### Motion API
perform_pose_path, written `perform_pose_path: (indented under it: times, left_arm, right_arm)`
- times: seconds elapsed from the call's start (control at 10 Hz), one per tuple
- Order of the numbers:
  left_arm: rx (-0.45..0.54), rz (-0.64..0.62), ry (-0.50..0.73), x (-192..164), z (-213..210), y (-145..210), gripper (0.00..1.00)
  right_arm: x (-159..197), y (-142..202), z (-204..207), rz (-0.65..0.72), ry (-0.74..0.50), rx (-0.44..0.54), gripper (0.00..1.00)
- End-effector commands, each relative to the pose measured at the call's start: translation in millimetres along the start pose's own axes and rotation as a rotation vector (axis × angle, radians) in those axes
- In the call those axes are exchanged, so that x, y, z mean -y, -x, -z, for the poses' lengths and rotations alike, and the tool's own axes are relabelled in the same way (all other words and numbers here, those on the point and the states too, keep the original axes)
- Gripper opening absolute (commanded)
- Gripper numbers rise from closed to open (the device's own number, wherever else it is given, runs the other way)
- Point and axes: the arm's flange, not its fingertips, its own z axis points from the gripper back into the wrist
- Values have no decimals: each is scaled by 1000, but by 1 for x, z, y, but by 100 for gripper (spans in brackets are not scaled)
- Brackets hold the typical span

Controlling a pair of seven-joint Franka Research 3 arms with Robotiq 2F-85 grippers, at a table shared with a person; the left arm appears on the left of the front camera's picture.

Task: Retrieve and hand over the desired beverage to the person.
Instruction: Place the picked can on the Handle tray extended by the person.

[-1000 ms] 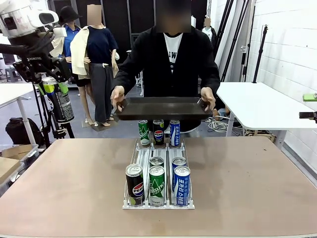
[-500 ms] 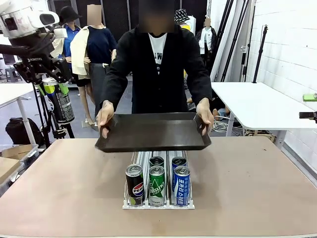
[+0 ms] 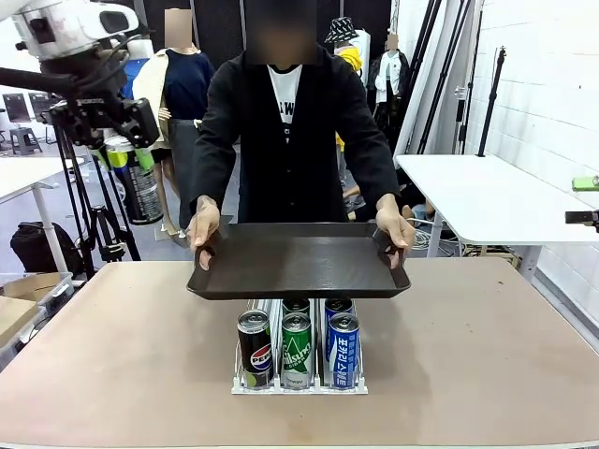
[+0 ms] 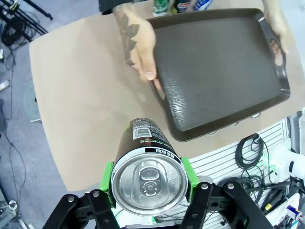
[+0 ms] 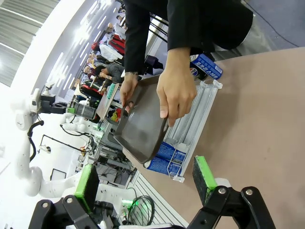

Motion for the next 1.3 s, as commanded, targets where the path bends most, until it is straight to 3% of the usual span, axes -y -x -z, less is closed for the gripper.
perform_pose_path:
  times: [0.0, 0.3, 0.7, 0.9, 1.2]
  left_arm:
    - [3, 26, 16, 17, -6, -30, 0]
    - [-41, 113, -1, 51, 9, -82, 0]
    - [12, 178, 34, 79, 35, -127, 0]
    - [-32, 203, 55, 92, 57, -140, 0]
    - [5, 195, 59, 99, 88, -146, 0]
  right_arm:
    - [-1, 1, 0, -6, -14, 6, 100]
    - [-1, 1, 0, -6, -14, 6, 100]
    - [-1, 1, 0, -6, -14, 6, 100]
    - [-1, 1, 0, -6, -14, 6, 100]
    - [-1, 1, 0, -6, -14, 6, 100]
